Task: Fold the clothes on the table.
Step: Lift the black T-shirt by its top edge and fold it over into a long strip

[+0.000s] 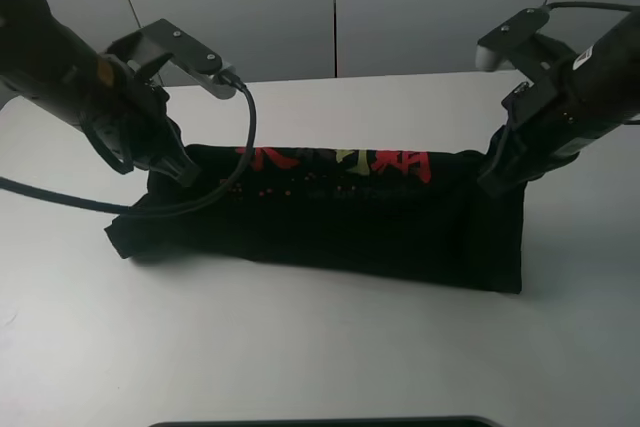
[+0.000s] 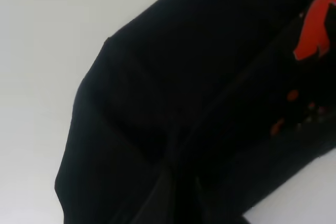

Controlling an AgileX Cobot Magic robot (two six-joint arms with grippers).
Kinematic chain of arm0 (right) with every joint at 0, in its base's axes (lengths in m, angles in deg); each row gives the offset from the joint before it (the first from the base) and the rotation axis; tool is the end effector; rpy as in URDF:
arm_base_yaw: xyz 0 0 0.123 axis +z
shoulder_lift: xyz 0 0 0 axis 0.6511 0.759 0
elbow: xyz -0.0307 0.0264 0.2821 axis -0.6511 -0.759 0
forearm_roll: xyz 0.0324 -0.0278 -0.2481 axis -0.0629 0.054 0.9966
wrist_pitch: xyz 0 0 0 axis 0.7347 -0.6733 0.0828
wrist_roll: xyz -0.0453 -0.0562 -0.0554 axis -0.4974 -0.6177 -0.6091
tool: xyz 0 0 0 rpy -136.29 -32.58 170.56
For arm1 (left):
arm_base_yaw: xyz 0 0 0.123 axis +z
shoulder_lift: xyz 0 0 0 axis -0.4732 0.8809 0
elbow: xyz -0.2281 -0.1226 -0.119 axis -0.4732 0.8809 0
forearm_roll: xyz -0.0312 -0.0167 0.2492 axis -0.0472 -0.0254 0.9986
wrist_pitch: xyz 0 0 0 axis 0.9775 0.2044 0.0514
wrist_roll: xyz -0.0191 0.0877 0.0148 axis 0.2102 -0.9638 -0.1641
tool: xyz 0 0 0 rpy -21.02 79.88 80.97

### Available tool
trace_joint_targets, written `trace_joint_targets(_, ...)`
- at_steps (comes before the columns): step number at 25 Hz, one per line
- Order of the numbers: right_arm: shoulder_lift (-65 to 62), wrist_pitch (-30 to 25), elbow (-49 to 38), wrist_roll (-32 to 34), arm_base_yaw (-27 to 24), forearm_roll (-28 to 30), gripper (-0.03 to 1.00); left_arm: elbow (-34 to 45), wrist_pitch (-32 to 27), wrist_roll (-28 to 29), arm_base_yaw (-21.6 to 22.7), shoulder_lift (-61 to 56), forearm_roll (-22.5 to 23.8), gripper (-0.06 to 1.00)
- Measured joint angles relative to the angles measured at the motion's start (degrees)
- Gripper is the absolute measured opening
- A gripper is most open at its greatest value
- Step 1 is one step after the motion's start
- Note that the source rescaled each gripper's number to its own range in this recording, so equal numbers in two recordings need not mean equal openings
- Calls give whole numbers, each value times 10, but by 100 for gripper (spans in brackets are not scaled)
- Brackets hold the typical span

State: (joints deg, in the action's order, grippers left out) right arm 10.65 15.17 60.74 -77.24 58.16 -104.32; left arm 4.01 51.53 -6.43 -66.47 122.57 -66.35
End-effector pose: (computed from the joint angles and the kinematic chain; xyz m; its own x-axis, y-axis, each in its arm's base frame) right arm 0.2420 0.0927 0.1963 -0.6955 -0.6236 -0.3570 -0.6738 0.7386 0.0224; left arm 0.2401 -0.1819 0.2041 -0.5616 0.7073 -0.4293 0.7285 0.6687 0.1487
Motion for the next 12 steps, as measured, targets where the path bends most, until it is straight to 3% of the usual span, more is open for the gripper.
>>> trace_joint_targets(3,33,53,0,29,0,17,0,0,47,34,0,40,29,0)
trace_joint_targets(8,89,93,0,41,0,26,0,0,96,89,5,90,64,2)
trace_joint_targets(10,105,115,0,62,0,42,3,0,117,115,14,104,68,12)
trace_joint_targets(12,114,138,0,87,0,53,13,0,134,125,21,111,70,26)
